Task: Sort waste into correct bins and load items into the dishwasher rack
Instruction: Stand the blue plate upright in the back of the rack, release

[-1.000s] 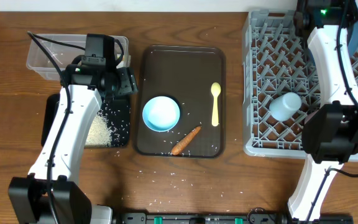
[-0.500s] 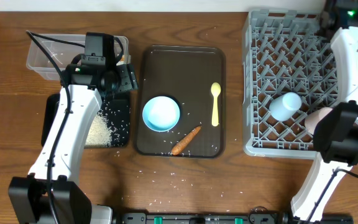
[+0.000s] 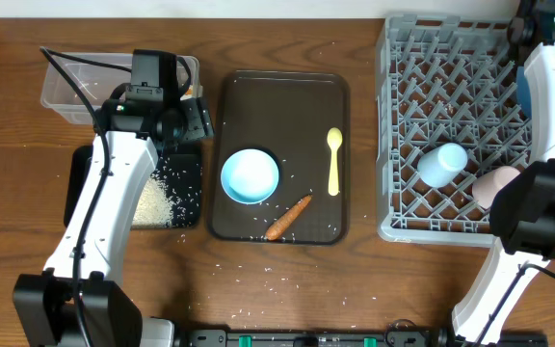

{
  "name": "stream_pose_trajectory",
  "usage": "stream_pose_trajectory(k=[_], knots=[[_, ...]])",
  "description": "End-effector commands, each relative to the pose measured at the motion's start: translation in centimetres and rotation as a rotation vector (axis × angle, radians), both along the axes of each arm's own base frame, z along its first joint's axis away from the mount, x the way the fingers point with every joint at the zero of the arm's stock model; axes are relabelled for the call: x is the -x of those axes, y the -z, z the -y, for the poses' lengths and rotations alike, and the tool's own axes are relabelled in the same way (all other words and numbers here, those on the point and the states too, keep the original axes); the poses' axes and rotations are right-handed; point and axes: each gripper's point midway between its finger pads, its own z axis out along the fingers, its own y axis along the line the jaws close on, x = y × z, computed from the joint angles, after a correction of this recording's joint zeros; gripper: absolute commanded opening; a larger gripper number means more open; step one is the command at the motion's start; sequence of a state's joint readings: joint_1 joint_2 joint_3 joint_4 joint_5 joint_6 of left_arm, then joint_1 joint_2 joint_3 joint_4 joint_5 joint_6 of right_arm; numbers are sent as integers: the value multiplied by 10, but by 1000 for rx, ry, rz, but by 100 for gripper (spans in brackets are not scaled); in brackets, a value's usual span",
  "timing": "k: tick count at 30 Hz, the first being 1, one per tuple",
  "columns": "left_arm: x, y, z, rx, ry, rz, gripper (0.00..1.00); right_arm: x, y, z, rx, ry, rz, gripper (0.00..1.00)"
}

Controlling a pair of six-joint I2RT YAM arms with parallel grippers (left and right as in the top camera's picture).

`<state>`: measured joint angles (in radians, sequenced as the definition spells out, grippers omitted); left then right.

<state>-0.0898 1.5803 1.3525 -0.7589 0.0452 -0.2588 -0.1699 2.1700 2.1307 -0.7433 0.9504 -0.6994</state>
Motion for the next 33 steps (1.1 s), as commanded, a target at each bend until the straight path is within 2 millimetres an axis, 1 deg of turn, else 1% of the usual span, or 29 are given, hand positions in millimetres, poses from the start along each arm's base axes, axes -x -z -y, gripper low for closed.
stream_pose_trajectory(k=[1, 2, 3, 5, 6, 7, 8, 9, 10, 13, 15, 18, 21, 22, 24, 27, 29, 32, 33], knots=[[-1, -1, -1, -4, -9, 12, 79, -12, 29, -17, -128, -117, -46, 6], [-2, -2, -1, -4, -9, 16, 79, -12, 33, -20, -143, -128, -57, 9], [-3, -3, -1, -3, -9, 21, 79, -12, 35, -22, -157, -138, -66, 20], [-4, -3, -1, -3, -9, 26, 79, -11, 39, -23, -172, -135, -67, 43], [-4, -3, -1, -3, -9, 26, 79, -10, 40, -23, -176, -131, -63, 60], [-4, -3, -1, -3, -9, 25, 79, -10, 40, -23, -181, -121, -48, 73], [-4, -3, -1, -3, -9, 25, 79, -10, 40, -23, -187, -112, -32, 83], [-4, -3, -1, -3, -9, 25, 79, -11, 40, -23, -196, -102, -11, 95], [-4, -3, -1, -3, -8, 26, 79, -12, 41, -24, -210, -98, 9, 99], [-4, -3, -1, -3, -8, 26, 79, -18, 41, -30, -263, -102, 74, 99], [-4, -3, -1, -3, -8, 26, 79, -19, 37, -33, -287, -108, 104, 99], [-4, -3, -1, -3, -9, 26, 79, -19, 18, -40, -331, -123, 183, 99], [-4, -3, -1, -3, -9, 26, 79, -20, -2, -52, -398, -183, 248, 99], [-3, -3, -1, -2, -8, 25, 79, -19, -12, -56, -422, -195, 284, 99], [-3, -3, -1, -2, -8, 25, 79, -15, -24, -62, -449, -210, 321, 99], [-3, -3, -1, -2, -8, 25, 79, -10, -41, -77, -516, -242, 371, 99], [-3, -3, -1, -3, -9, 24, 79, -6, -50, -93, -592, -263, 411, 99], [-3, -3, -1, -3, -8, 25, 80, -1, -60, -138, -826, -322, 476, 99], [-3, -3, -1, -3, -8, 24, 80, 2, -63, -157, -916, -361, 477, 99]])
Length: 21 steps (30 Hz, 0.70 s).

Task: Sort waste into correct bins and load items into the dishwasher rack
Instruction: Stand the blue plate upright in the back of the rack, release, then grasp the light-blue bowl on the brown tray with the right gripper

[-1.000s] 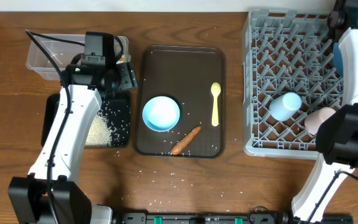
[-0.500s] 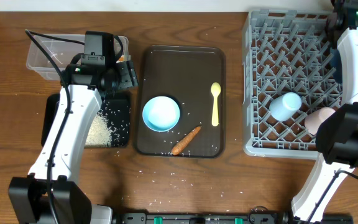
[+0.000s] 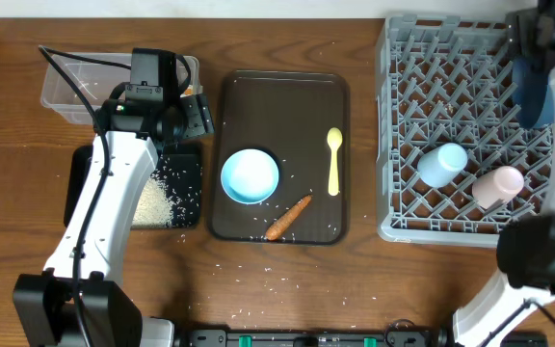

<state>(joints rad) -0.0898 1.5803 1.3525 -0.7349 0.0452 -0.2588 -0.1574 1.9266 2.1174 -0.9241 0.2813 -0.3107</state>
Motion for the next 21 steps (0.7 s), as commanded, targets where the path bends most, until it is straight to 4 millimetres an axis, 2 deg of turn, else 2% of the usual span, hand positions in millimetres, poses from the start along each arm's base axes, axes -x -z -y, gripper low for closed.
stream_pose_trajectory(k=[1, 4, 6, 7, 13, 16, 21], knots=[[2, 0, -2, -5, -8, 1, 80, 2, -19, -76, -351, -181, 89, 99], [2, 0, -2, -6, -8, 1, 80, 19, -25, -153, -636, -457, 40, 99], [2, 0, -2, -6, -8, -1, 80, 28, -17, -188, -766, -517, -23, 99], [2, 0, -2, -6, -9, -2, 88, 31, -10, -201, -804, -510, -59, 99], [2, -3, -8, -5, -25, 5, 90, 60, 75, -309, -883, -494, -360, 99], [4, -8, -16, -4, -44, 15, 90, 76, 119, -355, -840, -517, -457, 92], [4, -12, -19, -3, -53, 24, 96, 97, 176, -401, -778, -494, -538, 81]])
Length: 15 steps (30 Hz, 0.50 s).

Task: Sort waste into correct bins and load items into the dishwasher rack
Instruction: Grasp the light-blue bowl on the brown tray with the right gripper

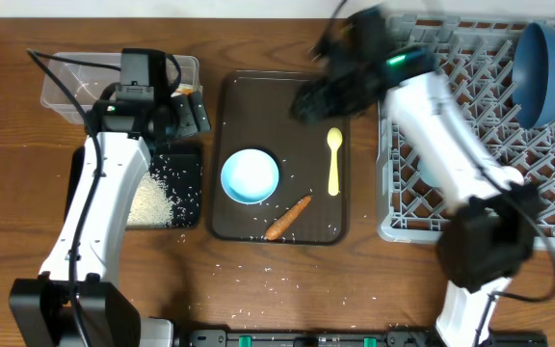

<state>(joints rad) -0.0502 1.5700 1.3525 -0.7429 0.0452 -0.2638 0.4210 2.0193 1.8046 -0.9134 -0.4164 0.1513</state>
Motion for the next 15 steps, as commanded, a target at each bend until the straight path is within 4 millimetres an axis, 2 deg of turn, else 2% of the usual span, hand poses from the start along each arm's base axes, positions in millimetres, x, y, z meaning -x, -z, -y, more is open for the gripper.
stream_pose_trajectory(k=[1, 5, 7, 10, 13, 15], knots=[[3, -8, -3, -7, -9, 21, 96, 12, 26, -19, 36, 34, -43, 78], [3, -8, -3, -7, -9, 20, 96, 35, 65, -50, 59, -41, -70, 64], [3, -8, -3, -7, -9, 20, 96, 44, 86, -55, 99, -33, -96, 57], [3, -8, -3, -7, -9, 20, 96, 56, 108, -63, 128, -50, -131, 42], [3, -8, -3, -7, -9, 20, 96, 62, 121, -66, 150, -57, -150, 24], [3, -8, -3, -7, -9, 21, 96, 61, 128, -64, 178, -39, -150, 19]])
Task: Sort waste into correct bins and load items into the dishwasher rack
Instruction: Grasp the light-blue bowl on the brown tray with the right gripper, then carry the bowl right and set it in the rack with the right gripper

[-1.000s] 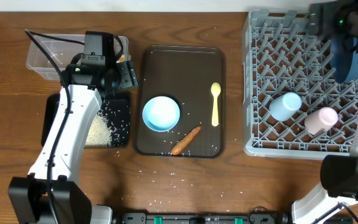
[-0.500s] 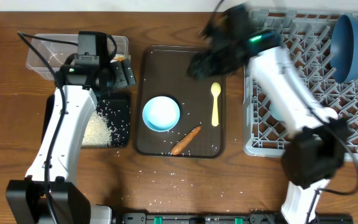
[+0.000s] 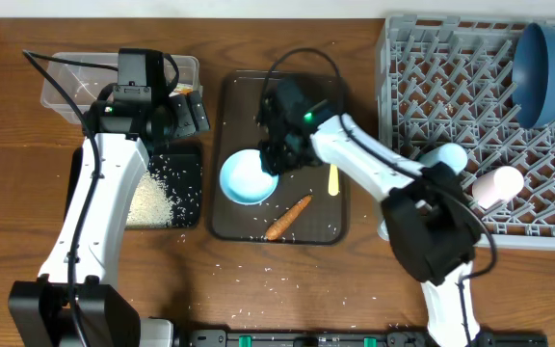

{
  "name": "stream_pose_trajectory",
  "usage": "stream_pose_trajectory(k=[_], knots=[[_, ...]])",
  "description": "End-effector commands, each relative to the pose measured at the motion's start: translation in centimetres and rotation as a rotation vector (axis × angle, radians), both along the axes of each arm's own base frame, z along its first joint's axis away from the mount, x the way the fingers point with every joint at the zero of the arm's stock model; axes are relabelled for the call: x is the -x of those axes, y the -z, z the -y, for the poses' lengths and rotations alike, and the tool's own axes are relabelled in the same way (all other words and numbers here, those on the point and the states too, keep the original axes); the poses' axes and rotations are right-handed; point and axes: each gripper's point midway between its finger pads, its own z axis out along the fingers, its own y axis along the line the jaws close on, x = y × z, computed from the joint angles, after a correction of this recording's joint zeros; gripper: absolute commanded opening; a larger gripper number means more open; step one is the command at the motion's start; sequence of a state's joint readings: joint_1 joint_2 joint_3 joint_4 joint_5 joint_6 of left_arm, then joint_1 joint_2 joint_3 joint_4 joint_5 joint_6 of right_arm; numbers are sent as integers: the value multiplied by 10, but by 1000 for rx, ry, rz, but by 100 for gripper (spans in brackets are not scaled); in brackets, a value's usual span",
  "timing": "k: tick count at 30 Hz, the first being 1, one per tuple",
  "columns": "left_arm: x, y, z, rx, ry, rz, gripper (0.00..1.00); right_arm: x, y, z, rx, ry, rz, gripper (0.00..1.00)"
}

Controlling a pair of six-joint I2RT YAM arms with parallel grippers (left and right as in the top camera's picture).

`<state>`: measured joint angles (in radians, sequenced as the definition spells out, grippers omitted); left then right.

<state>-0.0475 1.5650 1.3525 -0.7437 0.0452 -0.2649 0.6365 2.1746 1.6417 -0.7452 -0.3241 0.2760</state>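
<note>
A light blue bowl sits on the brown tray, with a yellow spoon and a carrot beside it. My right gripper hangs over the bowl's right rim, and its jaws are hidden from above. The grey dishwasher rack at the right holds a dark blue bowl, a light blue cup and a pink cup. Over the corner between the clear bin and the black bin, my left gripper is open and holds nothing.
Rice lies in the black bin and is scattered on the table in front of the tray. The right arm stretches across the tray's right half, covering part of the spoon and the rack's near left corner.
My right gripper has moved from the tray's far end down to the light blue bowl's right rim. The left arm has stayed where it was.
My right arm was first at the rack's far right, by the dark blue bowl. It was still there a second later. Then the bowl stood free in the rack and the arm was over the tray's far end. Now it is at the light blue bowl.
</note>
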Motion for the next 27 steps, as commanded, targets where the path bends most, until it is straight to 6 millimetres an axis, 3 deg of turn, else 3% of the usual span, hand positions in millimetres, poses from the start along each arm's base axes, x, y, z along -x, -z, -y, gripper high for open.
stream_pose_trajectory(k=[1, 4, 10, 12, 14, 18, 22, 27], knots=[[3, -6, -2, -7, -5, 16, 96, -2, 13, 6, 63, 39, 9, 16], [3, -6, -2, -7, -5, 16, 97, -8, 21, 16, 127, 66, 34, 2], [3, -6, -2, -7, -5, 16, 96, -21, 16, 21, 129, 89, 69, 1], [3, -6, -2, -7, -5, 16, 97, -32, 4, 26, 116, 105, 89, 1], [3, -6, -2, -7, -5, 16, 97, -49, -21, 39, 102, 130, 134, 1], [3, -6, -2, -7, -5, 16, 97, -94, -92, 94, 152, 242, 306, 1], [3, -6, -2, -7, -5, 16, 97, -130, -166, 193, 409, 488, 565, 1], [3, -6, -2, -7, -5, 16, 97, -128, -236, 301, 904, 797, 827, 1]])
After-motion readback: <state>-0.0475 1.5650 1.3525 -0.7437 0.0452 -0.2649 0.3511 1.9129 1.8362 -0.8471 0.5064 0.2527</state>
